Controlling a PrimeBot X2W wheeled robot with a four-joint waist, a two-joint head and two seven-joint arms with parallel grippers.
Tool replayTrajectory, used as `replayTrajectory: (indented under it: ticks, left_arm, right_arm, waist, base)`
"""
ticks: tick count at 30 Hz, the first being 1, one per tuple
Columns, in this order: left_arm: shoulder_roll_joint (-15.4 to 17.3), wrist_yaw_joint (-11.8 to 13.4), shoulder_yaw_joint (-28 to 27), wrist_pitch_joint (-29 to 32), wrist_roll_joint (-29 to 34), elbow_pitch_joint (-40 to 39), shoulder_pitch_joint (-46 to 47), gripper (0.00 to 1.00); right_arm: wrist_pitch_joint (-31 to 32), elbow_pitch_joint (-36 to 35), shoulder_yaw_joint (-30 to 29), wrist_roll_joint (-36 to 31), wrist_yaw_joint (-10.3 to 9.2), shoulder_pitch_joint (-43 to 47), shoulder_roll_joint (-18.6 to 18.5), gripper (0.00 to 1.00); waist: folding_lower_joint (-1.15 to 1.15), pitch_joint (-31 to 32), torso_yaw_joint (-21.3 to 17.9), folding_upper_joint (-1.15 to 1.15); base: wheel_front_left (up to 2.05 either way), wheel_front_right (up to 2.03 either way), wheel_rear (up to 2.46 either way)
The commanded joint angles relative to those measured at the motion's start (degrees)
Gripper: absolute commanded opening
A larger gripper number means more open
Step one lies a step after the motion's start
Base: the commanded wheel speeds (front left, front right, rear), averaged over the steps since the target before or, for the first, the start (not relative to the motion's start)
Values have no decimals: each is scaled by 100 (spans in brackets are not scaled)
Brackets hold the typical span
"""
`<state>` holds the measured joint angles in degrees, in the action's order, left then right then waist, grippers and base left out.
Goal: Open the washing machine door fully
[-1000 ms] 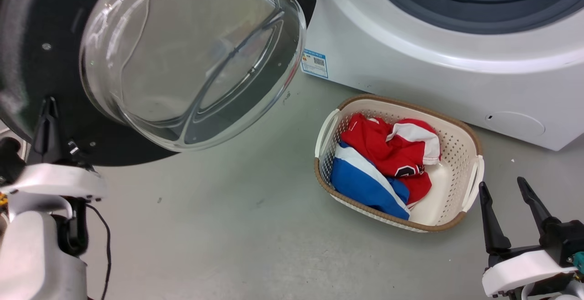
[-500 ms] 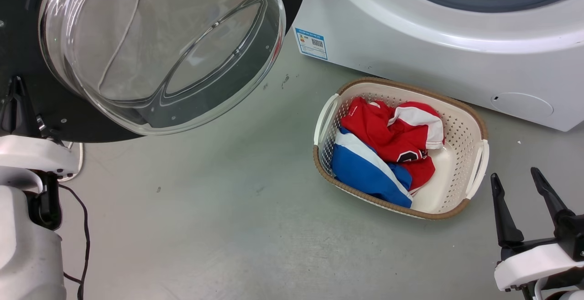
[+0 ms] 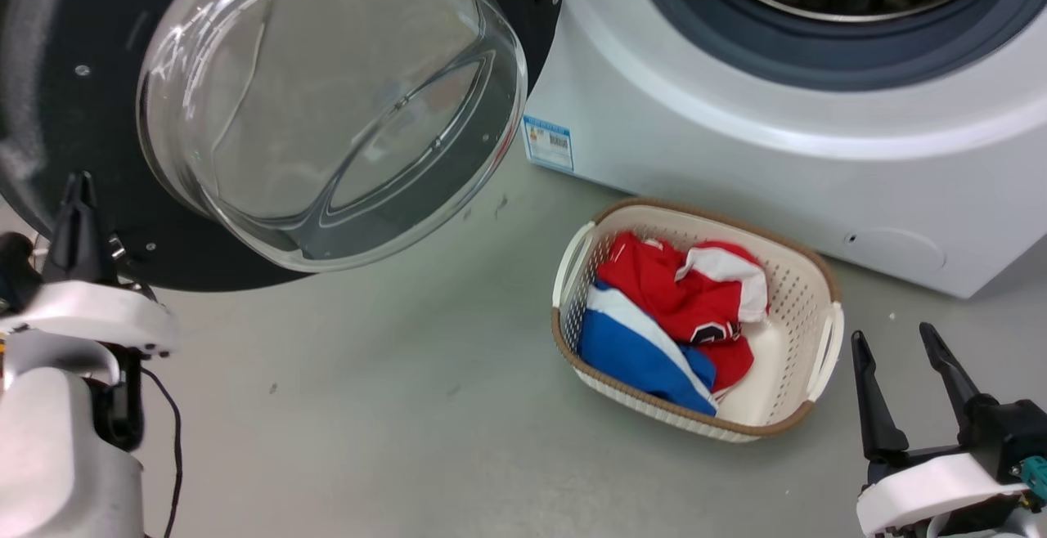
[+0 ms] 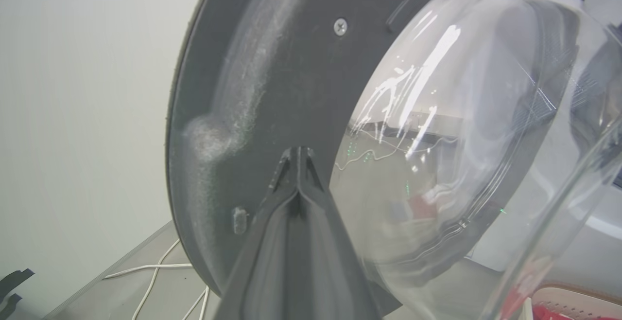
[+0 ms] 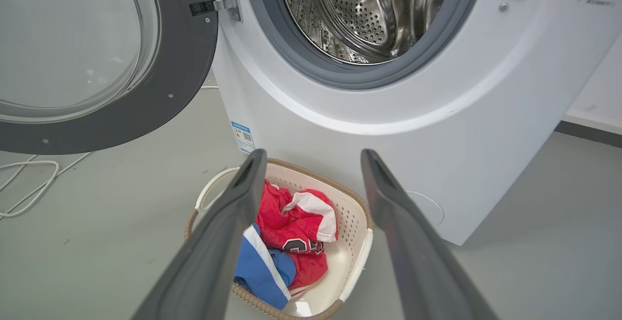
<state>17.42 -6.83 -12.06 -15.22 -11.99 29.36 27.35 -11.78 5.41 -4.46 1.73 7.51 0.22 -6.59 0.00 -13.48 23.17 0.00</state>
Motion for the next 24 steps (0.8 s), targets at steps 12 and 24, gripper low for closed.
replayTrajectory:
  ticks: [12,24]
  left_arm:
    - [-556,-47,780,13,274,-1167,-1224,0]
    - [-1101,6,1032,14,223,-2002,-2521,0]
  right_arm:
    - [-298,229,-46,202,-4,38,264,100]
    - [-344,13,57,285,-4,204,360,100]
  waist:
    - [0,1022,-594,0]
    - [0,1437,-1792,0]
  base:
    - [0,0,0]
    - [0,0,0]
